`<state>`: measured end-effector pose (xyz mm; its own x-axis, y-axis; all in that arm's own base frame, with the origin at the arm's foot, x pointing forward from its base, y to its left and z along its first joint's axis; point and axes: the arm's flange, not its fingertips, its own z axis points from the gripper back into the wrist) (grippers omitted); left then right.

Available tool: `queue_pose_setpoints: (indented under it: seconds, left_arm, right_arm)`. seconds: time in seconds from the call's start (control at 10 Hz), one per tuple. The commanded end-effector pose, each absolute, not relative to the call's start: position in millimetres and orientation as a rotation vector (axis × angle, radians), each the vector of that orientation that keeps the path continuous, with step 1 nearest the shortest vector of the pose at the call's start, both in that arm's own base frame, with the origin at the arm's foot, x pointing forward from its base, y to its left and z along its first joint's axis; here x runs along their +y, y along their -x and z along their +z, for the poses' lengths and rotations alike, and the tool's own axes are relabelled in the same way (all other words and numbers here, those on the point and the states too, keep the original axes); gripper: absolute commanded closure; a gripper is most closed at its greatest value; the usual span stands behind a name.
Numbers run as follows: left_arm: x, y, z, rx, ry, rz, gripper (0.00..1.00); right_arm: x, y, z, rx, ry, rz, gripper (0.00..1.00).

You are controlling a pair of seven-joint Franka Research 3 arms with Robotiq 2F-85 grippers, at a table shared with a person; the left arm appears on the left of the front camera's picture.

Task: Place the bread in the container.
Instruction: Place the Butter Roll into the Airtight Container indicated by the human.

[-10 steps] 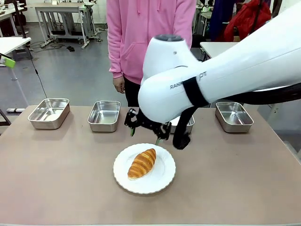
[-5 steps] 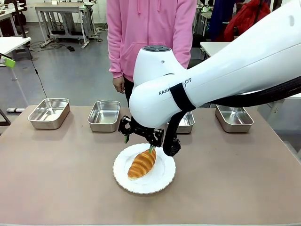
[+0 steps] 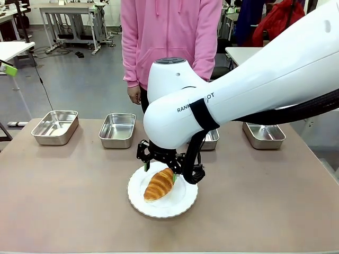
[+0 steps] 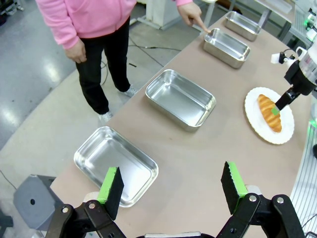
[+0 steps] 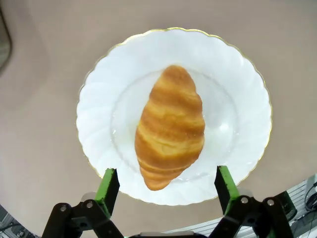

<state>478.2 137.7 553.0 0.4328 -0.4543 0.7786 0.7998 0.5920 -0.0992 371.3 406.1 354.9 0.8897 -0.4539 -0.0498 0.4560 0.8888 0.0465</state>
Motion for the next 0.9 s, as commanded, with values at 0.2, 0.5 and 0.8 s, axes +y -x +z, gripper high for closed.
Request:
queue_pose_setpoints:
  seconds: [0.2, 0.5, 0.8]
  left_arm:
    - [137.5, -476.7, 554.4, -0.787, 0.505, -0.829, 0.0]
    - [137.5, -476.7, 554.4, -0.787, 0.505, -0.829, 0.0]
    - [137.5, -476.7, 554.4, -0.787, 0.505, -0.829, 0.0]
  right_arm:
    - [398.9, -362.3, 336.1, -0.009, -0.045, -0.543, 0.0]
    - [397.2, -360.3, 322.9, -0.06, -0.072, -0.523, 0.0]
    - [400.8, -365.3, 309.0, -0.084, -0.084, -0.502, 0.0]
